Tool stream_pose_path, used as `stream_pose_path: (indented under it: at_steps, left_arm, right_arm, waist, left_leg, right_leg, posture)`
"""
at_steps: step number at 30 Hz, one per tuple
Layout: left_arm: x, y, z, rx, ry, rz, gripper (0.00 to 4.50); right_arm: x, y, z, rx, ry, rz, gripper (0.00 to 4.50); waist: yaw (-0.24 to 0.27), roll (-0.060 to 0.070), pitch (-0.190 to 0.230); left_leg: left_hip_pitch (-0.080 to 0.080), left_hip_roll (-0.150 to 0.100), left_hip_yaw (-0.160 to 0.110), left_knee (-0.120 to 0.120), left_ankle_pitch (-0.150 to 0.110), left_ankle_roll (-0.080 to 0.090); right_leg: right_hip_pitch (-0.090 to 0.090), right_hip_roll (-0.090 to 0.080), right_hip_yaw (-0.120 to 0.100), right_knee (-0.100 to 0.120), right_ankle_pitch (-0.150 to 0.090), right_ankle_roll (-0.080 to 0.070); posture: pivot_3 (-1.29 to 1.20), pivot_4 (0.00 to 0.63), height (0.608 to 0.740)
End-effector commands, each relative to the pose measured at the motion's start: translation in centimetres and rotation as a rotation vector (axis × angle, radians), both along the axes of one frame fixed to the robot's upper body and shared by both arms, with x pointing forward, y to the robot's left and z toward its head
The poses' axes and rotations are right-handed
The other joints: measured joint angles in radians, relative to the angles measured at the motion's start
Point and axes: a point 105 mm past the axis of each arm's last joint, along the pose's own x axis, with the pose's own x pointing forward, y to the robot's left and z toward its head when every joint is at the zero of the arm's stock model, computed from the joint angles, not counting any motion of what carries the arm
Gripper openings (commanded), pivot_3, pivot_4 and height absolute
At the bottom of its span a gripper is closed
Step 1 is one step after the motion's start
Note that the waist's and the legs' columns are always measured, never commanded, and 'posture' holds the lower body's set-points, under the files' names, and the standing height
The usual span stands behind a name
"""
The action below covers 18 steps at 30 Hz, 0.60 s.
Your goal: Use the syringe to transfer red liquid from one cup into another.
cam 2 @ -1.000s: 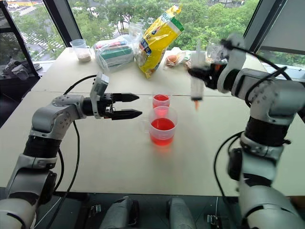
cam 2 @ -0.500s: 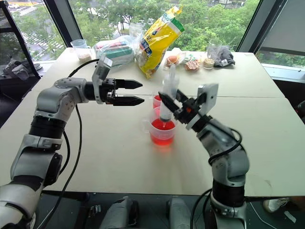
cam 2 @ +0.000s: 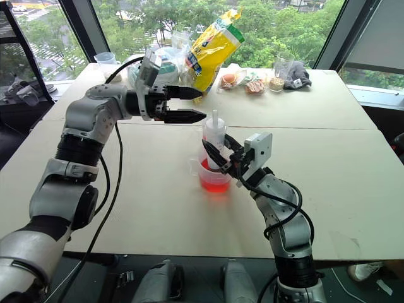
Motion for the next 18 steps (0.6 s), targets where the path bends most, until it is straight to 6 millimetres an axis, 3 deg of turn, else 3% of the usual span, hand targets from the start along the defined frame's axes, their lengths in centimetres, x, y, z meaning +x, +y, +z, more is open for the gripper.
stream_pose_path:
  at_steps: [1, 17, 18]
  left_arm:
    - [0.0, -0.8, 1.5, -0.016, -0.076, -0.013, 4.5]
    - [-0.6, -3.4, 0.1, 0.013, -0.109, -0.123, 4.5]
    - [-0.8, -3.5, 0.1, 0.012, -0.104, -0.132, 4.24]
  right_arm:
    - [-0.3, 0.3, -0.3, -0.016, -0.004, 0.014, 1.53]
    - [-0.3, 0.4, 0.0, -0.042, -0.006, 0.025, 1.53]
    - [-0.3, 0.4, 0.0, -0.043, -0.006, 0.024, 1.53]
  waist:
    - [-0.001, 0.0, 0.0]
    - [-0.002, 0.0, 0.0]
    - [-0.001, 0.0, 0.0]
  left_leg:
    - [0.001, 0.0, 0.0, 0.0, 0.0, 0.0]
    - [0.003, 0.0, 0.0, 0.0, 0.0, 0.0]
    - [0.003, 0.0, 0.0, 0.0, 0.0, 0.0]
  right_leg:
    - [0.0, 0.0, 0.0, 0.0, 0.0, 0.0]
    - [0.002, 0.0, 0.001, 0.0, 0.0, 0.0]
    - [0.002, 0.001, 0.001, 0.0, 0.0, 0.0]
  posture:
    - [0.0, 0.15, 0.74]
    - [0.0, 0.15, 0.74]
    - [0.0, 0.15, 0.74]
